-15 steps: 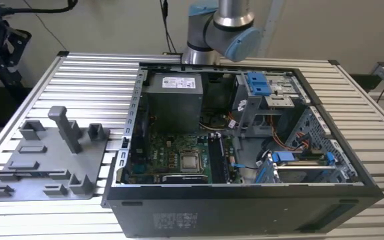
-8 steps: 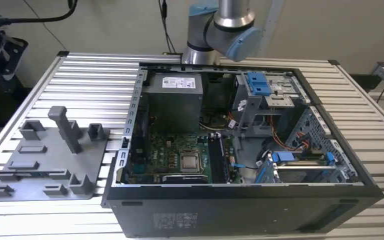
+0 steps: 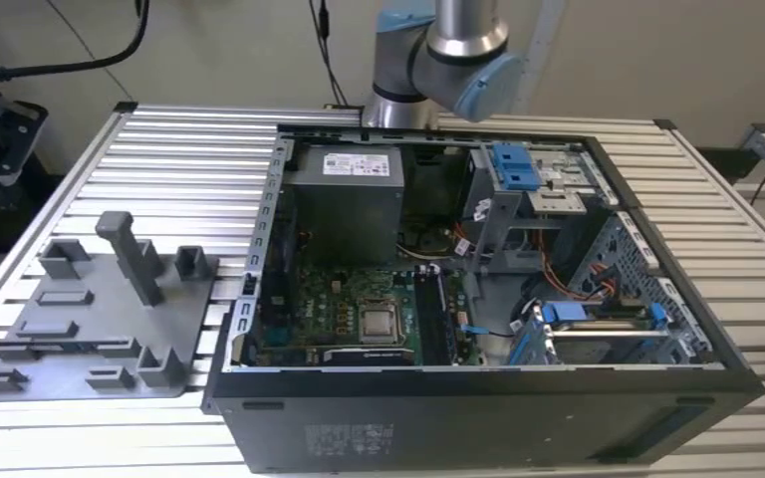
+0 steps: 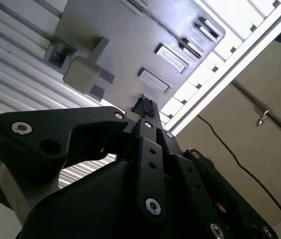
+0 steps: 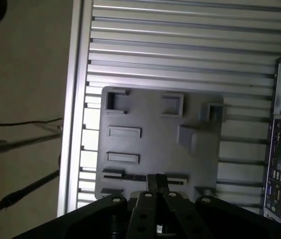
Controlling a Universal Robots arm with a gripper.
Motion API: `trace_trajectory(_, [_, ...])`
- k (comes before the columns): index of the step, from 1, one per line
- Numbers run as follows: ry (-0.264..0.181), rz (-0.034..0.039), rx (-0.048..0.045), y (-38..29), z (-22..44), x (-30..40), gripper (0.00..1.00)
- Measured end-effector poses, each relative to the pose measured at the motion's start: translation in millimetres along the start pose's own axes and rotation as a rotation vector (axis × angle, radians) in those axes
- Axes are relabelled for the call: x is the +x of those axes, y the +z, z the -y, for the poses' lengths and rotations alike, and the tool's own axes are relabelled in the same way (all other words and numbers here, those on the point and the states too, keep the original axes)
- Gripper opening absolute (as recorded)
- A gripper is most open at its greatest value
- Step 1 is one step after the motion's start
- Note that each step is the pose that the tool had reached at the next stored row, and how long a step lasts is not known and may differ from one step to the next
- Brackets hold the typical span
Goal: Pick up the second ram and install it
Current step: 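Reach for the second ram, then pick up the second ram and move it above second insertion slot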
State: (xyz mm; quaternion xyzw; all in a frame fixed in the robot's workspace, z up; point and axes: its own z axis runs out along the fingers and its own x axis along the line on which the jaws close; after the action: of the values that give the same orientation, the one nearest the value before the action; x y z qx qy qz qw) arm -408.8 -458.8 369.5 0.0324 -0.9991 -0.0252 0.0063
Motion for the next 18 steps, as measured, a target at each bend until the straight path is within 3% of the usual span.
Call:
trace_trajectory(6, [-0.003,-0.0002,0.0001,2.8,15.7,1.0,0.11])
trace_trajectory(13, [-0.003,-0.0006,0.0001,2.7,16.2,1.0,0.11])
trace_trajectory(15, [-0.002,-0.0071,-0.0004,2.8,16.2,1.0,0.11])
trace_trajectory(18, [-0.002,-0.0077,-0.0005,2.8,16.3,1.0,0.11])
